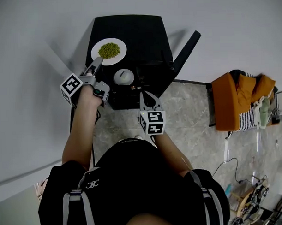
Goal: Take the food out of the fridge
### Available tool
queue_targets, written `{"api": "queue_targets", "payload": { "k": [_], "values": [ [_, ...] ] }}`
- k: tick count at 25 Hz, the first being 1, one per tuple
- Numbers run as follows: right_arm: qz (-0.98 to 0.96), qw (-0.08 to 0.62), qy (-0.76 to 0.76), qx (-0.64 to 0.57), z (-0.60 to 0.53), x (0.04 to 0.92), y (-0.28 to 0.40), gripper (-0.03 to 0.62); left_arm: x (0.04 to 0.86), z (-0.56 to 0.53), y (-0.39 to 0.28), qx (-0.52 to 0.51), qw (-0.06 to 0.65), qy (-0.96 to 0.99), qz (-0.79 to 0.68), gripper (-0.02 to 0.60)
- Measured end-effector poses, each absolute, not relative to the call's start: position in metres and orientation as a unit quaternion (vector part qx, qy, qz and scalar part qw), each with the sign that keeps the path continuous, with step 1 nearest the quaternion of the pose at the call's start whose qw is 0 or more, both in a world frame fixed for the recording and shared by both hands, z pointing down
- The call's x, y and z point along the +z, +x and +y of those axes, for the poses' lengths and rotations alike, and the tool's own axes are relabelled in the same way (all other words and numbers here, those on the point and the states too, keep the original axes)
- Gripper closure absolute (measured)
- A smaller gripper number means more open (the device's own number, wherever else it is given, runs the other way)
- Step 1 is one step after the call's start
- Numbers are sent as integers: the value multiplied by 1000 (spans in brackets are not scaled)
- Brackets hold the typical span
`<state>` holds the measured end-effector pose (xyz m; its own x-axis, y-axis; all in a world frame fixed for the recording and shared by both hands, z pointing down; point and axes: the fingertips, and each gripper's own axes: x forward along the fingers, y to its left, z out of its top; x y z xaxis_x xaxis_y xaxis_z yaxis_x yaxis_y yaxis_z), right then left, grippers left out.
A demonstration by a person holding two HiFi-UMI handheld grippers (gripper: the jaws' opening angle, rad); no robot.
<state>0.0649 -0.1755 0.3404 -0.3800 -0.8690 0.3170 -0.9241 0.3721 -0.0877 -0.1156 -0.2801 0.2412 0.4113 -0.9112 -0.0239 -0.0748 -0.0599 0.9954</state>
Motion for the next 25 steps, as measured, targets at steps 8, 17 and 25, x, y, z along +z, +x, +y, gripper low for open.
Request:
{"api": "queue_targets", "payload": {
  "k": [8, 17, 25],
  "values": [
    [-828, 102, 537, 123, -179, 333, 57, 595, 248, -227, -107, -278, 468, 722, -427, 546],
    [-842, 83, 521, 110, -172, 311, 39, 595, 258, -186, -66, 41, 59, 865, -496, 580],
    [-845, 86, 515, 114, -163, 316, 33, 595, 301, -170, -43, 72, 79, 868, -484, 580]
  ]
}}
